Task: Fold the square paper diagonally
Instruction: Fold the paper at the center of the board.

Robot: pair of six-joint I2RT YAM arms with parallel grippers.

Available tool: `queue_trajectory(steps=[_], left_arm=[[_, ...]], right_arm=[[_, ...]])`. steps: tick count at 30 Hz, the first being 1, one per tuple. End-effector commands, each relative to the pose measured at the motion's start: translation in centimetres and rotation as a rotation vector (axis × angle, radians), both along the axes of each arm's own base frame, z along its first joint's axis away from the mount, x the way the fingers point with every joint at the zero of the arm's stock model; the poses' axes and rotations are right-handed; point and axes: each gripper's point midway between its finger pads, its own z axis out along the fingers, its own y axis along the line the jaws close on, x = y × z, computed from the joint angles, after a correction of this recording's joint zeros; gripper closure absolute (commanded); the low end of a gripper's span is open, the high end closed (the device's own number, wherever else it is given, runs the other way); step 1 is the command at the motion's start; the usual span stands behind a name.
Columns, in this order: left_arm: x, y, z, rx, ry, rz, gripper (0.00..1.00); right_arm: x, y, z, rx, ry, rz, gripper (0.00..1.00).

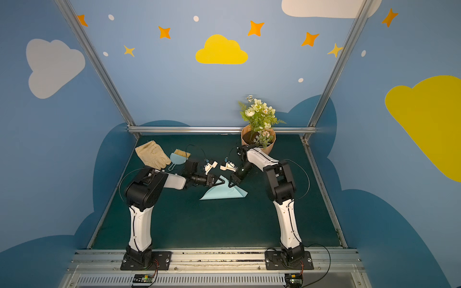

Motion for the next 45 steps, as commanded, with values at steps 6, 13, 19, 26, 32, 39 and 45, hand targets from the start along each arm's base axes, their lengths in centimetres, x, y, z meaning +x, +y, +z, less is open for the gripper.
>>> queue_trajectory(steps=[6,13,19,26,32,39,45], left_arm=[[0.0,0.0,-0.3,-0.010,0.002,-0.024,0.82],[-0.1,0.0,-0.1,-0.014,-0.003,-0.028,0.97],[-0.2,0.0,0.0,-0.015,-0.009,-0.028,0.97],[-0.1,0.0,0.0,-0.016,-0.013,-0.028,0.97],[-0.1,-0.1,0.3,-0.022,-0.018,-0.029,0.97],[0.0,-0.1,0.4,-0.026,-0.019,-0.027,0.97],[0.0,0.0,0.3,-0.021,-0.017,-0.023,0.84]], right_arm=[[0.5,0.5,0.3,-0.006,0.021,-0.005,0.98],[0.7,0.0,0.3,-0.012,0.035,-0.032,0.80],[0.8,-0.8,0.5,-0.006,0.047,-0.057,0.75],[0.9,-1.1,0.1,-0.013,0.065,-0.071,0.83],[0.9,-1.0,-0.3,-0.018,0.074,-0.075,0.86],[0.8,-0.8,-0.4,-0.017,0.081,-0.074,1.00],[1.1,-1.1,-0.5,-0.036,0.041,-0.068,1.00]])
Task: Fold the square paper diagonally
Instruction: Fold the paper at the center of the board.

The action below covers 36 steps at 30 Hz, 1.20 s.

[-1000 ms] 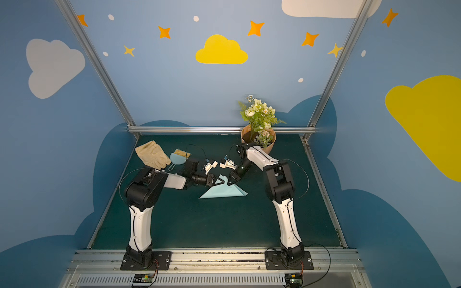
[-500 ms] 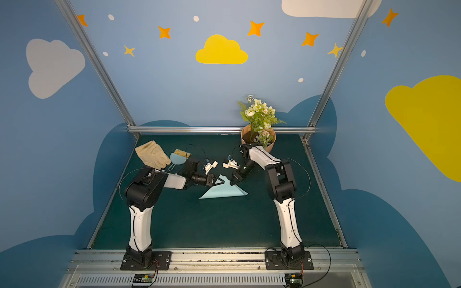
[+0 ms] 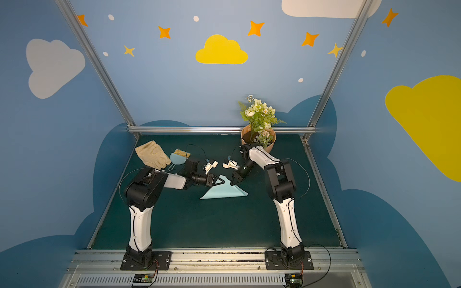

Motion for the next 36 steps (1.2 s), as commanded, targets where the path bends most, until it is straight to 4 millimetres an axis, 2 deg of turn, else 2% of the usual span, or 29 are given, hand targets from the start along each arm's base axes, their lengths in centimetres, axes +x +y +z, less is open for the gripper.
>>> queue_trajectory(steps=[1,5,26,36], left_arm=[[0.1,0.2,-0.1,-0.003,-0.007,-0.003,0.82],[0.3,0.5,-0.2,-0.001,-0.003,0.005,0.76],[0.6,1.4,-0.3,0.032,-0.007,0.024,0.65],[0.8,1.9,-0.1,0.032,-0.005,0.039,0.63]], right_arm=[[-0.1,-0.2,-0.3,-0.016,-0.009,0.005,1.00],[-0.1,-0.5,-0.6,-0.041,-0.014,0.009,1.00],[-0.4,-0.4,-1.1,-0.069,-0.030,0.034,1.00],[-0.5,-0.5,-1.3,-0.077,-0.025,0.035,1.00]])
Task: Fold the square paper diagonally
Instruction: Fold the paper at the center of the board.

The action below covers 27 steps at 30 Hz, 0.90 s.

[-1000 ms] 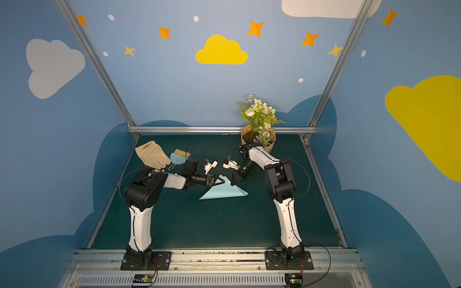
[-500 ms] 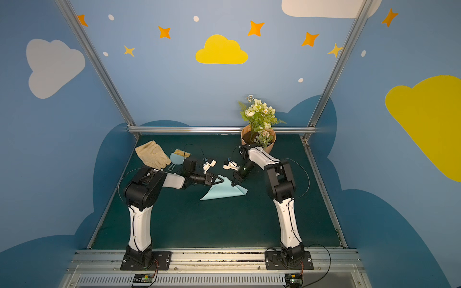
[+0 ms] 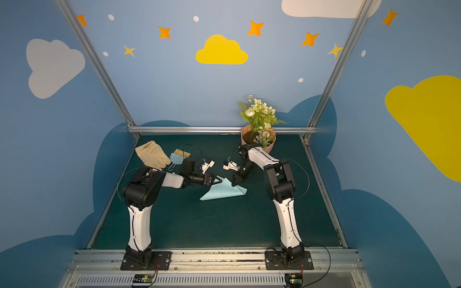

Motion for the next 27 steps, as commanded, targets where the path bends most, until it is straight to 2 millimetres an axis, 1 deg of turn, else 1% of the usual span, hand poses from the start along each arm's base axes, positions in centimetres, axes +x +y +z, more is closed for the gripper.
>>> queue_trajectory(steps=[1,6,17,20,21,27], left_arm=[[-0.1,0.2,0.9,-0.003,-0.020,-0.006,0.62],[0.2,0.7,0.8,0.003,-0.020,0.008,0.62],[0.3,1.6,1.1,0.005,-0.026,0.024,0.72],[0.3,1.6,1.1,0.004,-0.027,0.024,0.78],[0.3,1.6,1.2,0.003,-0.030,0.022,0.81],[0.3,1.6,1.2,-0.002,-0.036,0.014,0.95]], right_arm=[[-0.4,-0.1,-0.3,-0.010,0.008,0.013,1.00],[-0.4,-0.2,-0.4,-0.017,0.009,0.015,1.00],[-0.3,-0.1,-0.3,-0.016,0.004,0.016,1.00],[-0.2,0.0,-0.3,-0.019,-0.003,0.018,1.00],[-0.3,0.1,-0.2,-0.016,-0.004,0.021,1.00],[-0.2,0.5,0.5,-0.003,-0.035,0.042,1.00]])
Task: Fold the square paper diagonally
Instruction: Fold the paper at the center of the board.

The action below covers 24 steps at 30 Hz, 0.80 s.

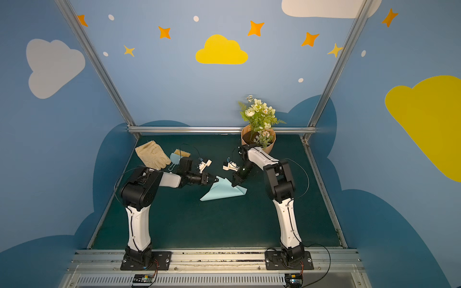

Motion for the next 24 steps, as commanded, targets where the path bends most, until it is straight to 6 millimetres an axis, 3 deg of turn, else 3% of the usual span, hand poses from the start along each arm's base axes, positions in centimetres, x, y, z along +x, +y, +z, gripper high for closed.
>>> queue_trajectory(steps=[1,10,24], left_arm=[[-0.2,0.1,1.1,-0.012,-0.025,-0.015,0.96],[-0.2,-0.3,1.3,-0.031,-0.024,-0.045,0.97],[-0.5,-0.9,0.9,-0.040,-0.011,-0.074,0.91]], right_arm=[[-0.1,0.5,0.8,0.014,-0.032,0.033,1.00],[-0.3,1.3,2.4,0.051,-0.081,0.072,1.00],[0.3,1.4,1.8,0.040,-0.064,0.075,1.00]])
